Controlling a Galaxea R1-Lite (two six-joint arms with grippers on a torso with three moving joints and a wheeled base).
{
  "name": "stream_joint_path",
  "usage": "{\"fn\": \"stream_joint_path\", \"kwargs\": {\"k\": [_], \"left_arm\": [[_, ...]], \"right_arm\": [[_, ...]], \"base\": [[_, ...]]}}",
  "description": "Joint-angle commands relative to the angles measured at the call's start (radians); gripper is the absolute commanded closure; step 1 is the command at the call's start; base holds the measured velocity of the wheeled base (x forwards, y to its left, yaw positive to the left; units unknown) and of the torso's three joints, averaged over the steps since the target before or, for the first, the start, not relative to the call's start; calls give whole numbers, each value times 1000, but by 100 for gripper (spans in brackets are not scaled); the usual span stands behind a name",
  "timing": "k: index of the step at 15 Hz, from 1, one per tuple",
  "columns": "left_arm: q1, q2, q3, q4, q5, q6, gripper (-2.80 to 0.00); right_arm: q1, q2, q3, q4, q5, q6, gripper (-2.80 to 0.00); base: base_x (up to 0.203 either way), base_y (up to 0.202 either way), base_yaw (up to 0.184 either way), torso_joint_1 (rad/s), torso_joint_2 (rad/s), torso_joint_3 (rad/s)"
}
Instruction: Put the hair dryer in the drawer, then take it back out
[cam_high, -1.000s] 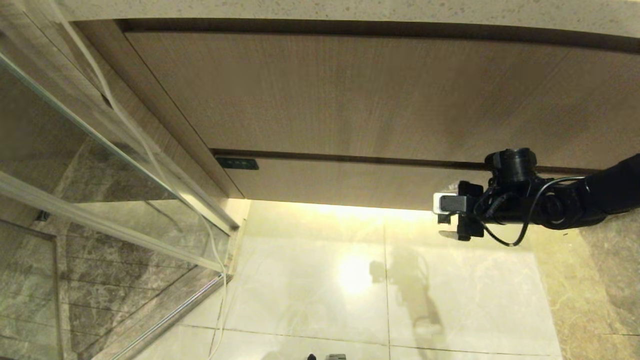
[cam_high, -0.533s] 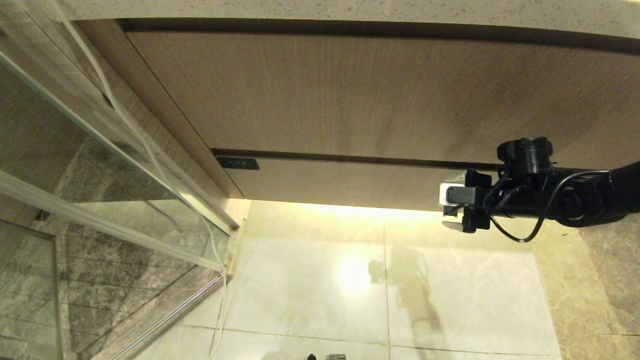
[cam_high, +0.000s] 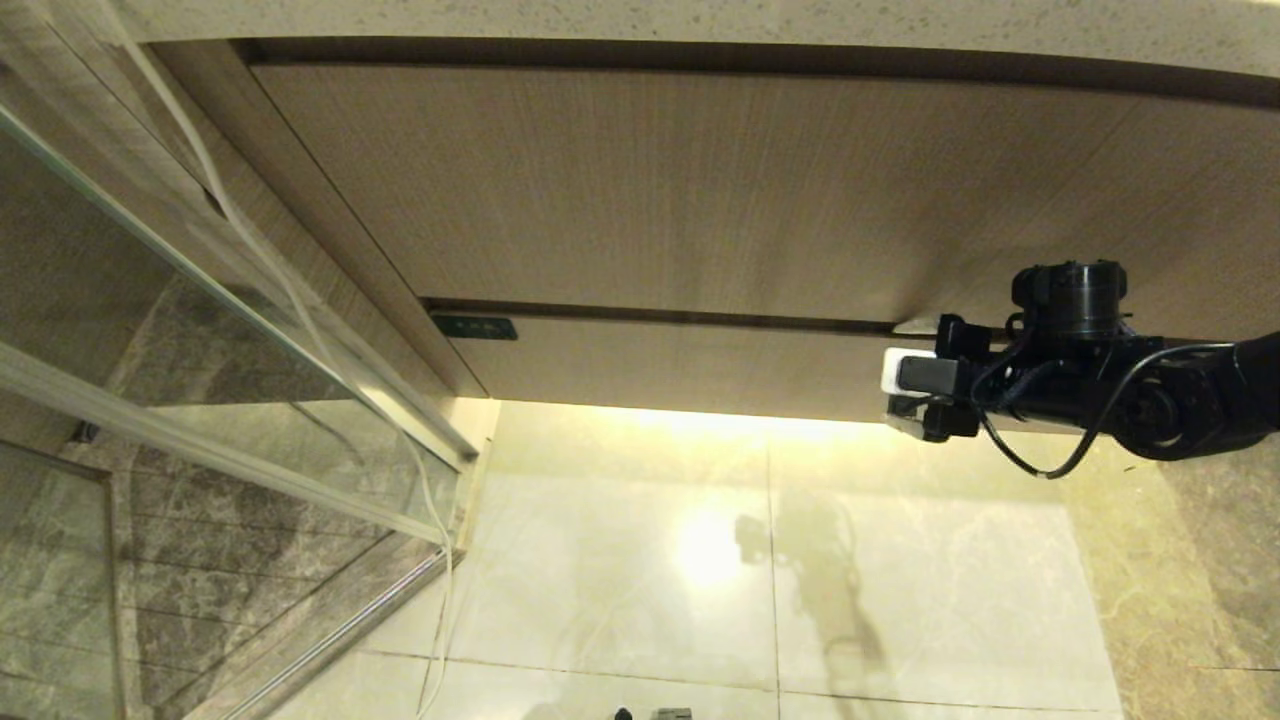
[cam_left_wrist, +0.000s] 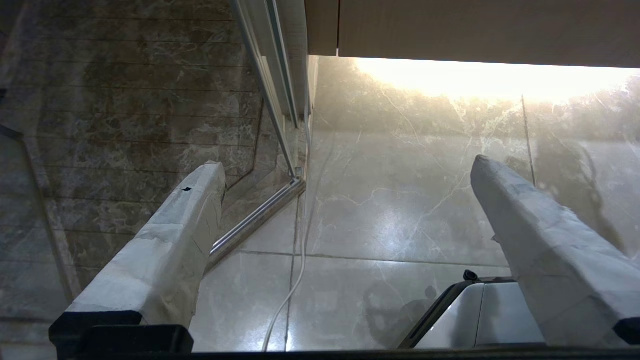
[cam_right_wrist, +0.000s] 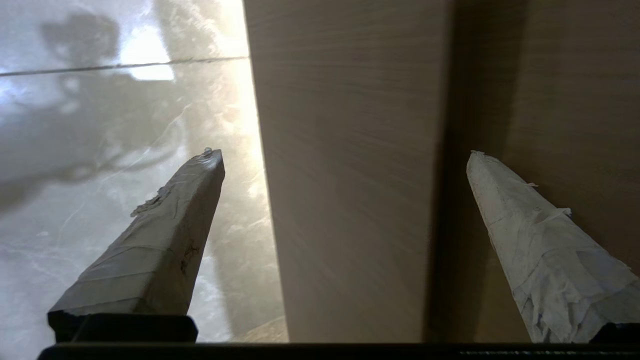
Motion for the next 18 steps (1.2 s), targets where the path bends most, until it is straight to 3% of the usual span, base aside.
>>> {"fn": "stream_joint_path", "kwargs": {"k": [1, 8, 18], "left_arm": [[0, 0, 0, 0, 0, 0, -280], [0, 0, 0, 0, 0, 0, -280], [0, 0, 0, 0, 0, 0, -280]], "right_arm": [[1, 9, 4, -4, -7, -8, -280], [12, 58, 0, -88, -56, -11, -280], [14, 113, -6, -187, -63, -9, -280]], "base": [[0, 0, 0, 0, 0, 0], [0, 0, 0, 0, 0, 0], [0, 0, 0, 0, 0, 0]]}}
